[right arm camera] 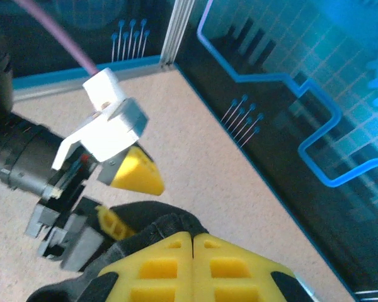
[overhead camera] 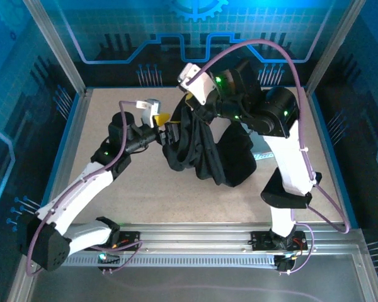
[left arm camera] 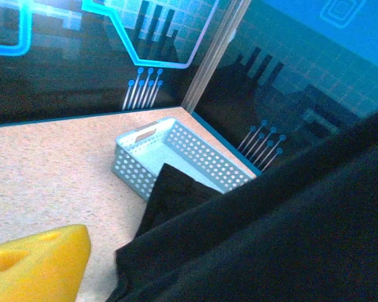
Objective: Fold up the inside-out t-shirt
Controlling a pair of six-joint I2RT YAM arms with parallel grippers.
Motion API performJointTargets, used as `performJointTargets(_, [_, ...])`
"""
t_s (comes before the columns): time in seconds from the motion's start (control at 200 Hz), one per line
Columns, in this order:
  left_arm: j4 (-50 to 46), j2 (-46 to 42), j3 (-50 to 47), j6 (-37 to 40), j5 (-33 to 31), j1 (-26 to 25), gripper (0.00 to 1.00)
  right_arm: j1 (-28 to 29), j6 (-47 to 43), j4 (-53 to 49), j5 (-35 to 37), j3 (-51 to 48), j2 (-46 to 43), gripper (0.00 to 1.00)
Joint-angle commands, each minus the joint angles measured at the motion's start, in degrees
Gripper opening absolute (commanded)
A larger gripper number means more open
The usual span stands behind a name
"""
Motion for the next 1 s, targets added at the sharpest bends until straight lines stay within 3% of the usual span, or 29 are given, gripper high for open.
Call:
performJointTargets(0.0, [2.6, 1.9, 3.5, 0.3, 7.7, -1.0, 0.68, -1.3, 1.5, 5.1, -1.5, -5.6, -4.9, 0.0])
performJointTargets(0.11, [0.0, 1.8, 4.3, -0.5, 6.2, -1.9, 0.37, -3.7, 3.6, 12.0, 1.7, -16.3, -8.5, 0.0])
performJointTargets(0.175, [-1.7, 0.9, 3.5, -1.1, 1.8, -1.9, 0.22, -5.4, 4.5, 16.7, 2.4, -23.6, -10.9, 0.0])
performJointTargets(0.275, [-4.4, -0.6, 1.1, -1.9, -7.7, -1.9, 0.0, -7.8, 6.5, 23.8, 1.9, -35.0, -14.5, 0.1])
performJointTargets(0.405, [-6.8, -2.2, -2.9, -3.4, -16.0, -1.5, 0.0, -10.7, 9.5, 30.2, -1.9, -46.8, -17.2, 0.28])
performJointTargets(0.46, [-7.1, -2.8, -4.6, -4.2, -17.5, -1.1, 0.0, -11.3, 9.9, 32.1, -2.2, -51.3, -17.9, 0.32])
performJointTargets(0.645, [-6.0, -6.0, -10.4, -5.7, -18.6, -0.5, 0.0, -14.8, 13.2, 42.7, -8.4, -72.7, -23.4, 0.61])
performJointTargets(0.78, [-6.0, -8.8, -13.3, -6.1, -21.7, 0.0, 0.0, -16.1, 15.0, 51.0, -15.4, -87.7, -25.7, 0.68])
performJointTargets(0.995, [-5.0, -12.2, -18.0, -7.7, -24.8, 1.4, 0.0, -16.3, 18.0, 57.3, -15.7, -97.8, -22.0, 0.71])
